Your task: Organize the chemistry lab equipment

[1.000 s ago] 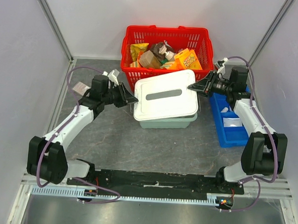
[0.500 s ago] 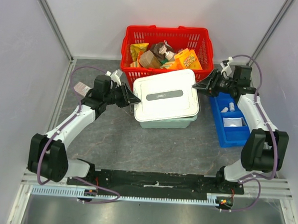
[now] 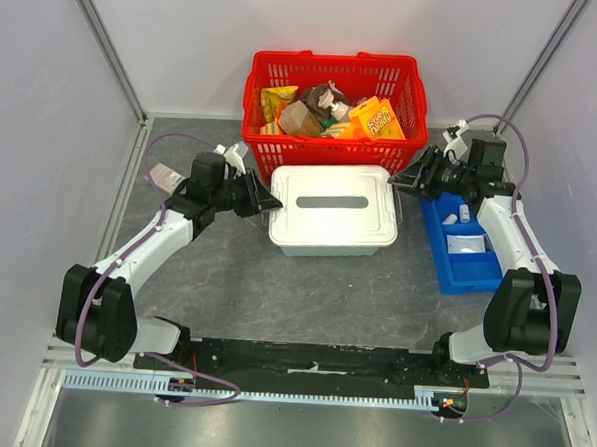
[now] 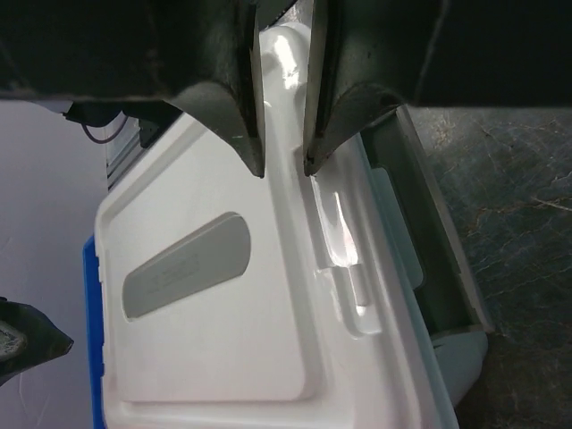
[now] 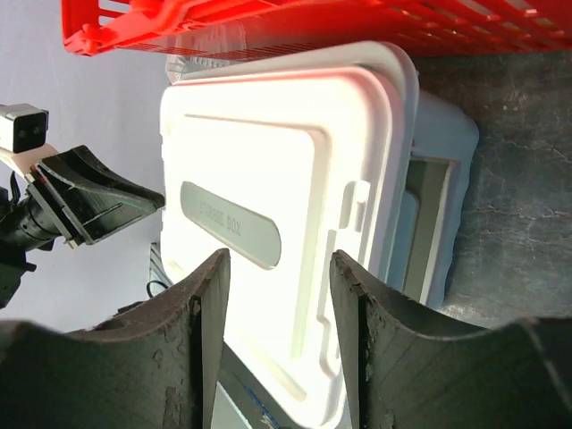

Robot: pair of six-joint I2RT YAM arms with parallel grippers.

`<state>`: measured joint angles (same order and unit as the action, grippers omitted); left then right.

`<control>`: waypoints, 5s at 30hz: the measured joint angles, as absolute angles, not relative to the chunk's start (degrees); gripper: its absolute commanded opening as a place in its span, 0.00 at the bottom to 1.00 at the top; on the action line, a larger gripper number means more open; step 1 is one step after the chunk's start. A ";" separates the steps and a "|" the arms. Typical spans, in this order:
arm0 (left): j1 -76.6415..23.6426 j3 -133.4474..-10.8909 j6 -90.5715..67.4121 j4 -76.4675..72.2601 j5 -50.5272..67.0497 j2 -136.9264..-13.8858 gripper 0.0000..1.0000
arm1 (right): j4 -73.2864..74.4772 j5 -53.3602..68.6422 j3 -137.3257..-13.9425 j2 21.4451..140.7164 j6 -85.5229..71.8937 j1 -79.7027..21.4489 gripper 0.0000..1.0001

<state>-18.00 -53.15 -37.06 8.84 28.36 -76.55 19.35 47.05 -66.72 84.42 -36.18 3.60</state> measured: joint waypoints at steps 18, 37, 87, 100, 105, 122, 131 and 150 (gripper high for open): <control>-19.44 -52.53 -36.80 8.25 27.27 -76.93 0.29 | 23.62 33.34 -65.21 80.31 -29.04 -1.56 0.63; -19.88 -52.99 -36.60 6.57 24.80 -78.08 0.29 | 22.20 18.76 -64.34 83.70 -22.00 -6.61 0.47; -21.63 -59.72 -32.16 13.17 19.42 -81.97 0.31 | 13.15 32.18 -55.88 81.56 -24.01 -2.79 0.98; -21.80 -59.72 -32.08 13.13 19.22 -81.97 0.31 | 7.99 37.43 -51.83 82.30 -27.53 -2.11 0.72; -22.09 -59.72 -32.08 12.99 18.48 -82.00 0.31 | 6.92 35.57 -51.07 81.14 -28.91 -1.48 0.60; -22.33 -59.72 -32.03 12.86 17.76 -82.00 0.31 | 13.56 14.92 -55.09 78.02 -23.70 -10.96 0.41; -22.96 -62.41 -31.97 17.52 17.19 -81.84 0.50 | 14.79 7.60 -55.57 77.32 -22.76 -14.33 0.33; -17.17 -55.07 -32.01 18.76 21.63 -78.15 0.72 | 15.31 5.34 -55.77 76.90 -22.50 -15.59 0.32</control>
<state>-17.17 -55.07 -32.01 18.76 21.63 -78.15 15.31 5.34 -55.77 76.90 -22.50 -15.59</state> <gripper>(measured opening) 0.707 0.469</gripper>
